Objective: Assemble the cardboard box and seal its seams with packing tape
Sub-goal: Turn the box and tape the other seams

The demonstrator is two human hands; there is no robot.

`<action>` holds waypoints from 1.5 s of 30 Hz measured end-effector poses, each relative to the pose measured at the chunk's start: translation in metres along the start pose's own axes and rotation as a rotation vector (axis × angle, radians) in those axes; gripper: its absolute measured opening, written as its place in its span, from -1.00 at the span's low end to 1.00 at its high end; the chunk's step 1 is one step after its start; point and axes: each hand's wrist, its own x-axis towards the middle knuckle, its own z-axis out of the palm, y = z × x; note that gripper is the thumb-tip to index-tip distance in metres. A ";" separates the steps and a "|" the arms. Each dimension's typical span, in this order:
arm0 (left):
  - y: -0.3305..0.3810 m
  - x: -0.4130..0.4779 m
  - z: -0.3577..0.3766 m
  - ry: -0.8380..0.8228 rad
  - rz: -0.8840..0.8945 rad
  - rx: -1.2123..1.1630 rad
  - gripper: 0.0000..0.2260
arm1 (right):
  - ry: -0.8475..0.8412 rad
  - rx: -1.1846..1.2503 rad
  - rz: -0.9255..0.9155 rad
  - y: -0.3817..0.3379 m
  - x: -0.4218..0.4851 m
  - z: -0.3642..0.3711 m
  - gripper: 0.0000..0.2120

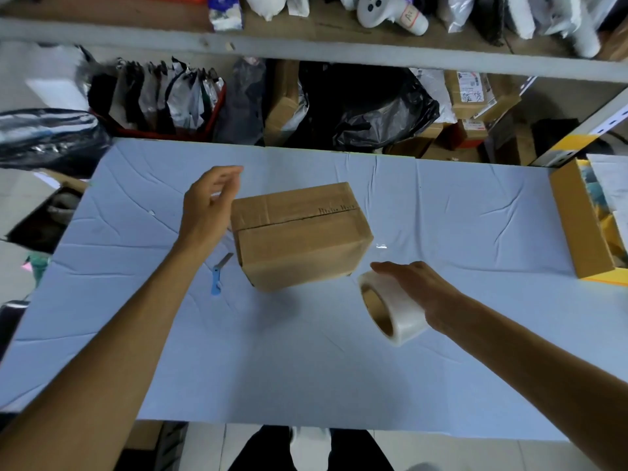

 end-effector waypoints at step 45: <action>0.085 -0.115 0.030 -0.022 0.155 -0.033 -0.91 | 0.032 0.025 0.000 -0.009 -0.013 -0.012 -0.59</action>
